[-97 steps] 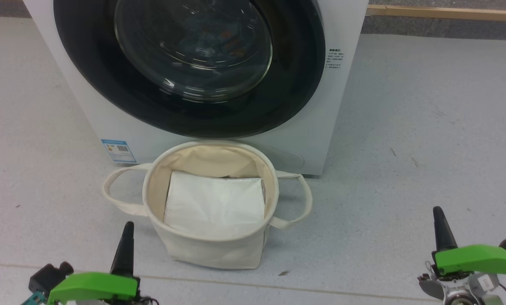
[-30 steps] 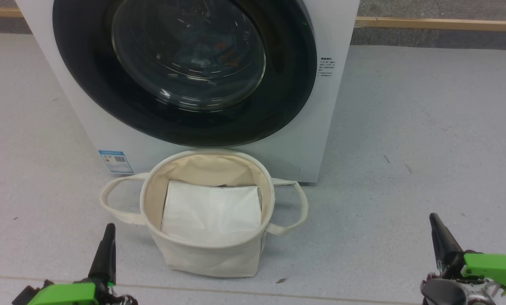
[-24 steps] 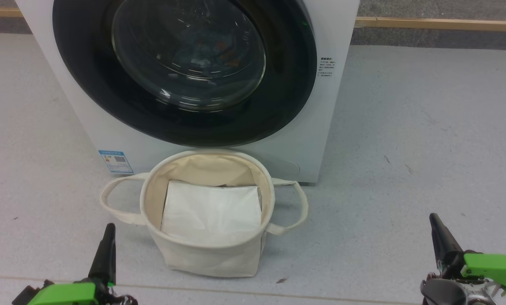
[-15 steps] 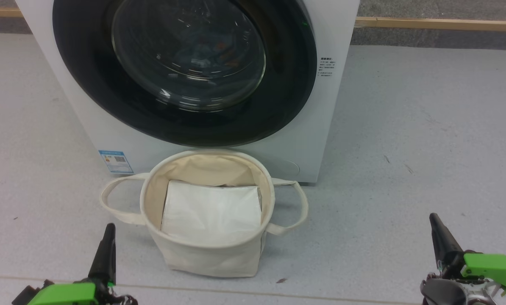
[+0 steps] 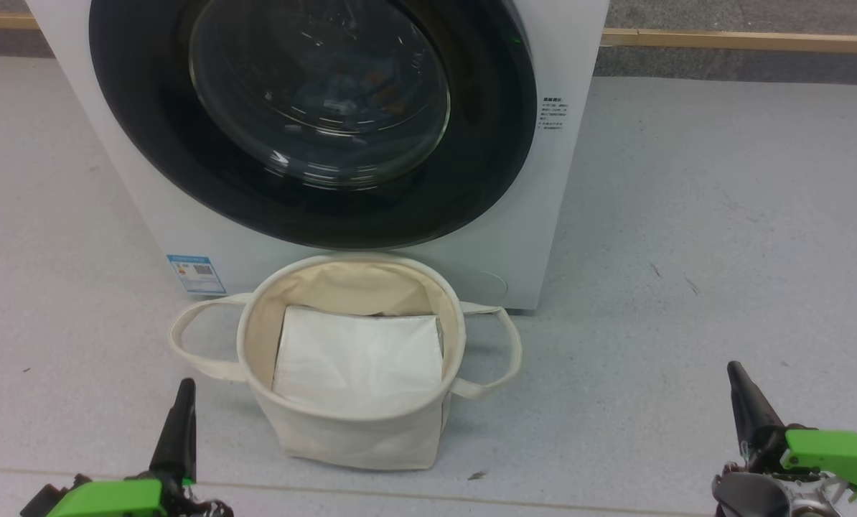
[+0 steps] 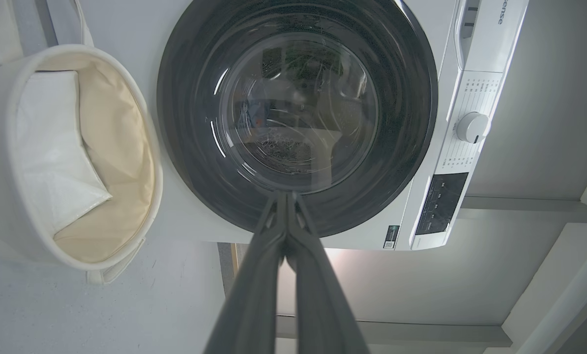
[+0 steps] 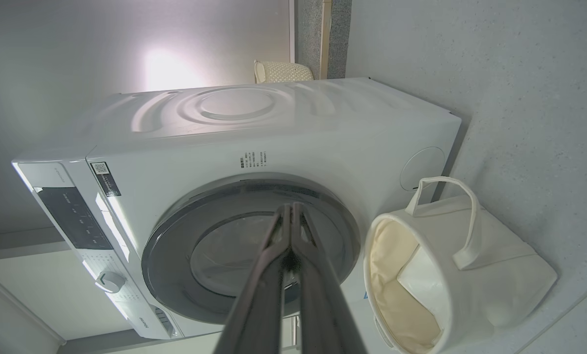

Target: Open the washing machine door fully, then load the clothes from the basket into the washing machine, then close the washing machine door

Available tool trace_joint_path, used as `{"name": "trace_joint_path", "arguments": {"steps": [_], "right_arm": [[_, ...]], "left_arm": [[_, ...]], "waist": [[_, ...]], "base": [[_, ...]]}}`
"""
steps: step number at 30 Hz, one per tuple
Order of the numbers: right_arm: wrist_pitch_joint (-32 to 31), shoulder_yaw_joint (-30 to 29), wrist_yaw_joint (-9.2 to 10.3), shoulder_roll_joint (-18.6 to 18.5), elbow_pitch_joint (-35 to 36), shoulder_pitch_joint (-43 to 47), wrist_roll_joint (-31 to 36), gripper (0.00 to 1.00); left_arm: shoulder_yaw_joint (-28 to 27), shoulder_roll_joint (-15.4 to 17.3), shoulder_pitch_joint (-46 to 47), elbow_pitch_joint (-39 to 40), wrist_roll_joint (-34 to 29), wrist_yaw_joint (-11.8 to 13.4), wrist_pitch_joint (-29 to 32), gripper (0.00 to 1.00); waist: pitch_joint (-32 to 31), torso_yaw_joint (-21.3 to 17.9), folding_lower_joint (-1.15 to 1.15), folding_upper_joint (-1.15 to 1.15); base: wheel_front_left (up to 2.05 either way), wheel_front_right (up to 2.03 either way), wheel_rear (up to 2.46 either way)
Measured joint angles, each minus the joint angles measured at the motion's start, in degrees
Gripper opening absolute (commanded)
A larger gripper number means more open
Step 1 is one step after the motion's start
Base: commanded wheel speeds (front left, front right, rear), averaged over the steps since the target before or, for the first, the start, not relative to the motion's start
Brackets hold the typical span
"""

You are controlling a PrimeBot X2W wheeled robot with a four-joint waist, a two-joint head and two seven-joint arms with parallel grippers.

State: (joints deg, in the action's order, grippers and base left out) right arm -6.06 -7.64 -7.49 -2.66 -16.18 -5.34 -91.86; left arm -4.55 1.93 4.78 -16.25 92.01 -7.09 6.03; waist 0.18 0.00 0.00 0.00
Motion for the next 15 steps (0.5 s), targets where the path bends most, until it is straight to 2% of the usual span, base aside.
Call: {"name": "trace_joint_path", "arguments": {"steps": [15], "right_arm": [[0.0,0.0,0.00,0.0,0.0,0.0,0.0,0.00]], "left_arm": [[0.0,0.0,0.0,0.0,0.0,0.0,0.0,0.00]], "waist": [[0.0,0.0,0.00,0.00]], "base": [[0.00,0.00,0.00]]}}
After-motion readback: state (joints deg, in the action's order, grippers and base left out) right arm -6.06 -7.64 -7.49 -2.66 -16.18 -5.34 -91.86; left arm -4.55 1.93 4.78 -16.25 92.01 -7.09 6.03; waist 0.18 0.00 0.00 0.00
